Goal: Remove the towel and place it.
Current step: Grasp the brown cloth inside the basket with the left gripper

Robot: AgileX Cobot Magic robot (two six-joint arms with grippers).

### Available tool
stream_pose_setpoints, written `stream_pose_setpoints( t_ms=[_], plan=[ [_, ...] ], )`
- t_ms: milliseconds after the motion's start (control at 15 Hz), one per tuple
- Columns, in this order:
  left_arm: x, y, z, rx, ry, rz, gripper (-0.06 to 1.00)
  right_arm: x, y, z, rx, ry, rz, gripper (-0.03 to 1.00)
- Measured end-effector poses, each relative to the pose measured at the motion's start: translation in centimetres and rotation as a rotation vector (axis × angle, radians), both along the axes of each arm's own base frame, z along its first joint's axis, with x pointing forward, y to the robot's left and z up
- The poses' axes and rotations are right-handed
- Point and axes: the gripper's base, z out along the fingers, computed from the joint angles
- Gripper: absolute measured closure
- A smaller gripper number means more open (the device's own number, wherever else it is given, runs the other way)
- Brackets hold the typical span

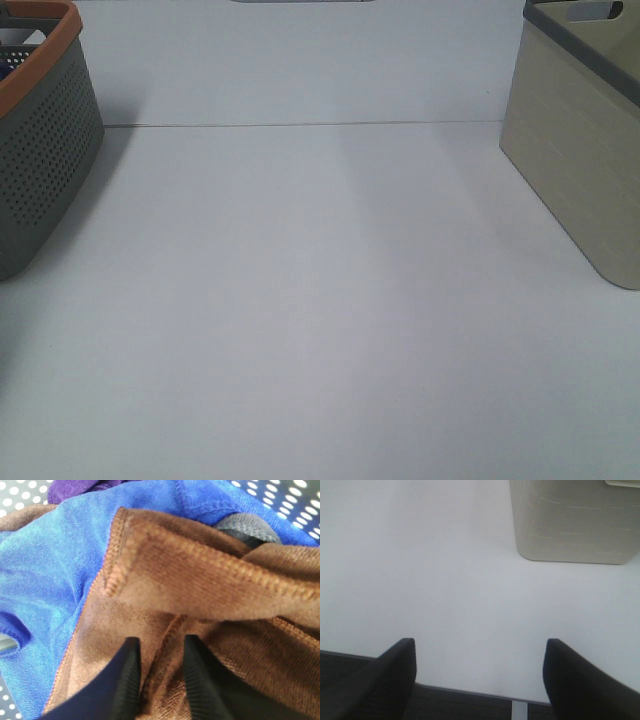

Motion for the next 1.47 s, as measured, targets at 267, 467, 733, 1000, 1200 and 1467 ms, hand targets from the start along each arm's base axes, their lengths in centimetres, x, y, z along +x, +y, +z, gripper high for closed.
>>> stream_pose_setpoints(
  t_ms=[267, 467, 733, 1000, 1200, 1467],
  plan=[
    [-0.3, 0.2, -0.7, 0.029, 0.051, -0.013, 0.67, 0.0, 0.0, 0.0, 0.000, 0.000, 0.000, 0.34],
    [-0.2, 0.3, -1.3, 0.038, 0.066, -0.016, 0.67, 0.0, 0.0, 0.0, 0.000, 0.000, 0.000, 0.34],
    [-0.1, 0.3, -1.7, 0.033, 0.067, -0.014, 0.67, 0.0, 0.0, 0.0, 0.000, 0.000, 0.000, 0.34],
    [0.5, 0.5, -1.4, 0.049, -0.007, 0.001, 0.76, 0.0, 0.0, 0.0, 0.000, 0.000, 0.000, 0.34],
    [0.6, 0.2, -1.4, 0.051, -0.012, -0.003, 0.94, 0.0, 0.0, 0.0, 0.000, 0.000, 0.000, 0.34],
    [0.0, -0.4, 0.5, 0.055, -0.005, -0.018, 0.94, 0.0, 0.0, 0.0, 0.000, 0.000, 0.000, 0.34]
  ],
)
